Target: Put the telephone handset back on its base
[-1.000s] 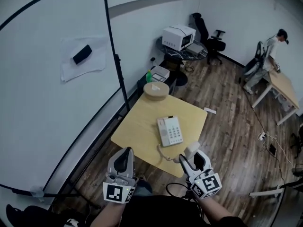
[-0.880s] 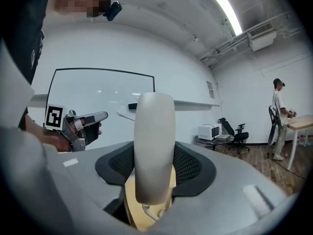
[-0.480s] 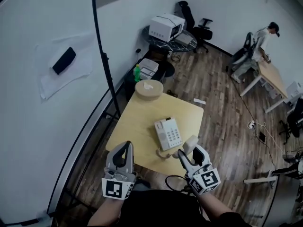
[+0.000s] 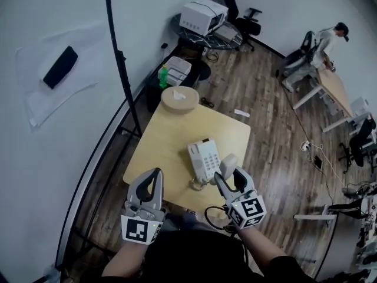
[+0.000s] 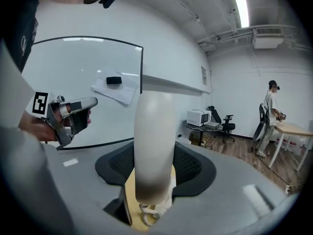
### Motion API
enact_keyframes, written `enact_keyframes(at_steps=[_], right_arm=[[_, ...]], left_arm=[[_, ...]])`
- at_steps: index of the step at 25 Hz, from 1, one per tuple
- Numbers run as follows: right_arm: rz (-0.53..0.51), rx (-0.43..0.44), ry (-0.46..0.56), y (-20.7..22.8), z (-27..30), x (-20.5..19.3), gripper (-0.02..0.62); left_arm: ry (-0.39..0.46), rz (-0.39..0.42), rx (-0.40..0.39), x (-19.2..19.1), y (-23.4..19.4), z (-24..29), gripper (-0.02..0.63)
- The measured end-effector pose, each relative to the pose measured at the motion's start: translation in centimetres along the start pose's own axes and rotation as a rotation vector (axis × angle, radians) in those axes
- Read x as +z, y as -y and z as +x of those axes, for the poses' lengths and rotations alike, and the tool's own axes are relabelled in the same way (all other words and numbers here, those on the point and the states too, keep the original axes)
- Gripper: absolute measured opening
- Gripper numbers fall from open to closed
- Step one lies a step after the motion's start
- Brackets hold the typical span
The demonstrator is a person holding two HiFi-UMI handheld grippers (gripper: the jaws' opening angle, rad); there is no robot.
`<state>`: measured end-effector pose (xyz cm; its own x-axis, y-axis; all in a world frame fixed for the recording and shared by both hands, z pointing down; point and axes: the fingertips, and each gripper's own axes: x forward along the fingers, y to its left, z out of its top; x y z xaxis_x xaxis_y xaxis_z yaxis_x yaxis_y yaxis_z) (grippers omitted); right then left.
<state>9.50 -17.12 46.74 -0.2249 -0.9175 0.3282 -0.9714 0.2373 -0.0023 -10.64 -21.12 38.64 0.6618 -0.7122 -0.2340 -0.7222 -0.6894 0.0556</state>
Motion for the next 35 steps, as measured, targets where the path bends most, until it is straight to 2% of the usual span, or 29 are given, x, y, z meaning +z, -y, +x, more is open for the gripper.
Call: enact_keyframes(at_steps=[10, 14, 21, 27, 35], right_arm=[[0.001, 0.021, -0.185, 3.6, 6.4, -5.6, 0.232], [0.031, 0.024, -0.269, 4.8, 9.6, -9.0, 0.231], [0.050, 0.017, -0.414, 5.8, 14.3, -15.3, 0.230], [0.032, 0.012, -0.480, 6.1, 16.7, -18.3, 0.230], [0.059, 0.015, -0.525, 5.9, 18.5, -20.0, 0.230]], left_arm=[[-0.051, -0.007, 0.062, -2.2, 0.6, 0.7, 0.000], [-0.127, -0.010, 0.064, -4.1, 1.1, 0.2, 0.000], [-0.149, -0.031, 0.100, -5.8, 0.7, -0.7, 0.000], [-0.173, -0.033, 0.103, -7.0, 0.3, -0.8, 0.000], [-0.175, -0.046, 0.104, -8.1, 0.1, -0.2, 0.000]])
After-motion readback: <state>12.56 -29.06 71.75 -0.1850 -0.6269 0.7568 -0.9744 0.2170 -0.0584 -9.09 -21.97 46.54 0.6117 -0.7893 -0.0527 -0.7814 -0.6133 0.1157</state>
